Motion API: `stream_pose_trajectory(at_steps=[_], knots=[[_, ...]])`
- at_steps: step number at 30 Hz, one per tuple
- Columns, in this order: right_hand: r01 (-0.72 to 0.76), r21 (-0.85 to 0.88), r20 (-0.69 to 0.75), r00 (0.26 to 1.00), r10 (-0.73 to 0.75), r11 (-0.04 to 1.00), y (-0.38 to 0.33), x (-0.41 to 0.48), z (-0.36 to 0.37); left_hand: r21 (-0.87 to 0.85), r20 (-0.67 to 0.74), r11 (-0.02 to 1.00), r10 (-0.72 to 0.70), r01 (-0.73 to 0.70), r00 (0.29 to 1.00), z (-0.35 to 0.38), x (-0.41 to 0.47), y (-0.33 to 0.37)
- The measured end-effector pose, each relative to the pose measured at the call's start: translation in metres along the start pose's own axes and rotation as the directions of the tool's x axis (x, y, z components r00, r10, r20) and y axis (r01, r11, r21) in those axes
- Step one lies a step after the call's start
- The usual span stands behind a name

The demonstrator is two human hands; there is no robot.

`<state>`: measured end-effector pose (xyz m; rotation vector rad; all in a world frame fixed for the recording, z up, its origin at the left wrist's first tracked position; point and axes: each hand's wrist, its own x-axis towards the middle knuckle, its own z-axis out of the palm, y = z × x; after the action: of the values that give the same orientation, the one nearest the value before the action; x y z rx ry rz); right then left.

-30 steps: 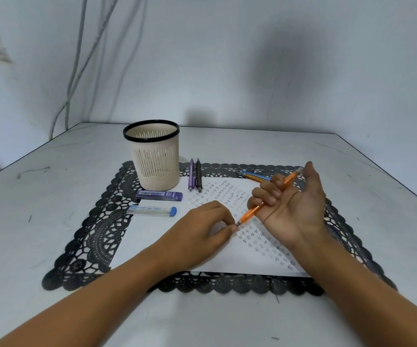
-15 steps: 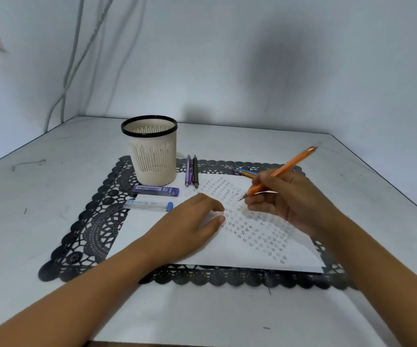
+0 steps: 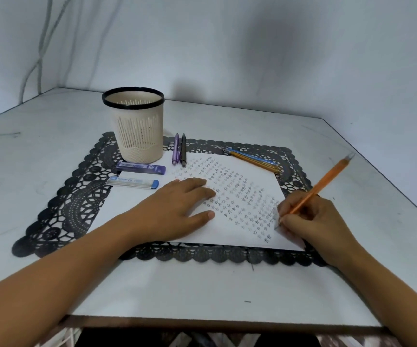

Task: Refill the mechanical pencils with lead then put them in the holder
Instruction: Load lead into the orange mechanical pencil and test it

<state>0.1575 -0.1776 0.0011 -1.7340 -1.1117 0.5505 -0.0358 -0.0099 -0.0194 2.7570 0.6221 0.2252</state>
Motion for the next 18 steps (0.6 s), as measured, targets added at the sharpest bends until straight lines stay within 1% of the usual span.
stream_pose_trajectory(at_steps=[4,15,18], knots=[[0.003,0.022,0.008,1.0,-0.004,1.0,0.0018,-0.0004,-0.0018,-0.013,0.007,1.0,-0.006,0.006,1.0,-0.001,-0.0003,0.0031],[0.097,-0.09,0.047,0.995,-0.093,0.991,0.0082,0.0018,-0.0036,0.004,0.018,1.0,-0.009,0.009,1.0,-0.001,-0.0011,0.0046],[0.107,-0.095,0.049,0.993,-0.103,0.99,0.0084,0.0021,-0.0035,0.008,0.02,1.0,-0.009,0.009,1.0,-0.0016,-0.0009,0.005]])
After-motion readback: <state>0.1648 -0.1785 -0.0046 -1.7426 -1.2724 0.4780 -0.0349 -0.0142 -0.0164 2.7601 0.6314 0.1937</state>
